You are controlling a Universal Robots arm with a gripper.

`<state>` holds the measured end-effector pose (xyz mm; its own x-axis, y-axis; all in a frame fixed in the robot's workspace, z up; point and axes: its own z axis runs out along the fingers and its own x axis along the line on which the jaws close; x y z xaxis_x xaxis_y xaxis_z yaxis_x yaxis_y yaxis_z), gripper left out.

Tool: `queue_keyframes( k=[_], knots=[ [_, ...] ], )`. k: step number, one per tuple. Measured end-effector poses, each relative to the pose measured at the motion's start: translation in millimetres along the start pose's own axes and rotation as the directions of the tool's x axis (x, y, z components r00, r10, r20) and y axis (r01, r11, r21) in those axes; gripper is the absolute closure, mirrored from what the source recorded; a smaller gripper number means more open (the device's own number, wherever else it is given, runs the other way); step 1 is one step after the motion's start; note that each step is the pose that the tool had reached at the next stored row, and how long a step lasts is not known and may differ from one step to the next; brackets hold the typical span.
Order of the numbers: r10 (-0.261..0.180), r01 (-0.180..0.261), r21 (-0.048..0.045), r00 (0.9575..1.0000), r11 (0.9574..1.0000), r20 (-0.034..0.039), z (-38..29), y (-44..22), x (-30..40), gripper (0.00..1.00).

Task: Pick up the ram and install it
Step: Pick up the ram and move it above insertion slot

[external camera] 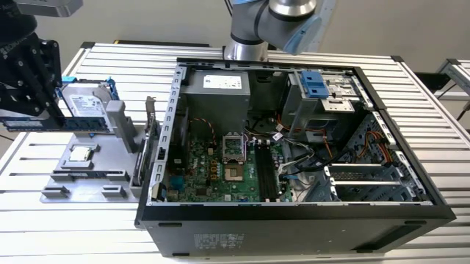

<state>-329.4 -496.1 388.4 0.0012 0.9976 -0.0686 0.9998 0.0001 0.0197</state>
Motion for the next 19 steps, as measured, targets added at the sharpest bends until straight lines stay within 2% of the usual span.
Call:
queue_keyframes(
  k=[14,19],
  knots=[
    [0.0,0.0,0.0,1.0,1.0,0.0001,0.4,18.7,0.0,1.0],
    [0.0,0.0,0.0,1.0,1.0,0.0,0.5,23.2,0.0,1.0]
  ],
)
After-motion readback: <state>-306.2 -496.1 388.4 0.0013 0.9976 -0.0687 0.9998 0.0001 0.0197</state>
